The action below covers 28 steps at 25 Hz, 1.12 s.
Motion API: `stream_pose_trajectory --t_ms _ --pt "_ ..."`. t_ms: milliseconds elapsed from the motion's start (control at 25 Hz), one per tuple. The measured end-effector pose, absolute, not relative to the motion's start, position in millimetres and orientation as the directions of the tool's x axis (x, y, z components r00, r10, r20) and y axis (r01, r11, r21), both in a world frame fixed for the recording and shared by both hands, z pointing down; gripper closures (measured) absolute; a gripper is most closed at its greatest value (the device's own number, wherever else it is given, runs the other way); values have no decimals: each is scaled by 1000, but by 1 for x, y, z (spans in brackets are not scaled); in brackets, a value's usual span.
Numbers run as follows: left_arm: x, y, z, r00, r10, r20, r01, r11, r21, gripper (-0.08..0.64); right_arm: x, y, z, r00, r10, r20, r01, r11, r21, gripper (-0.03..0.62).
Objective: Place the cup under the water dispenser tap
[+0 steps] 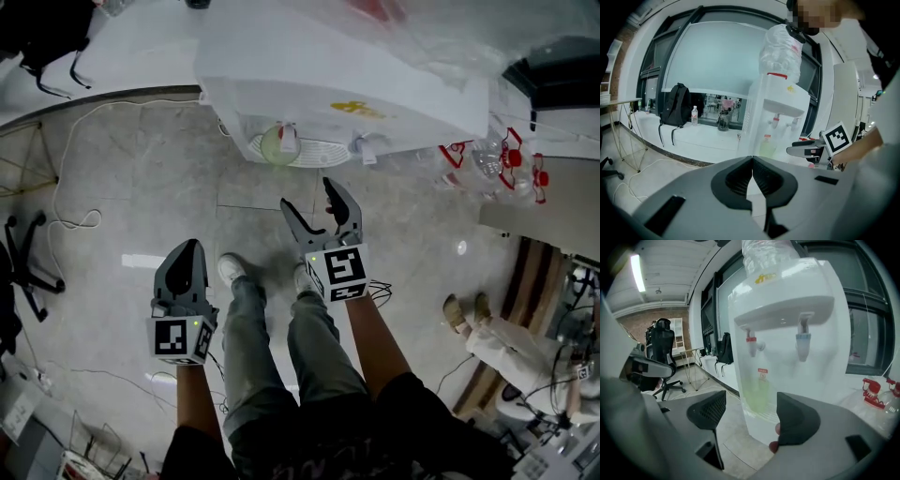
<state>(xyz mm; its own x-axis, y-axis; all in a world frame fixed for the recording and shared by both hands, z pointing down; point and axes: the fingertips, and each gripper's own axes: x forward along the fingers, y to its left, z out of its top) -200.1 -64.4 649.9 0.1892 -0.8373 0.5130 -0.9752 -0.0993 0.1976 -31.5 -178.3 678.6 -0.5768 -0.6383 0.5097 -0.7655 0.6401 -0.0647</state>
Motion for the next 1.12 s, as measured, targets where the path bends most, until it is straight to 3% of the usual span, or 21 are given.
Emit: stream_pose_trajectory --t_ms 720,1000,1120 --pt "-192 -64 519 203 -883 423 -968 -117 221 545 -16 -156 529 -528 -727 439 -805 593 12 459" --pt "-186 -76 482 239 -880 411 -964 -165 209 545 -8 -151 487 -481 -772 415 -840 541 35 572" --pt "-178 -81 469 269 -870 413 -959 -201 201 545 0 -150 473 -447 -799 403 -865 501 35 575"
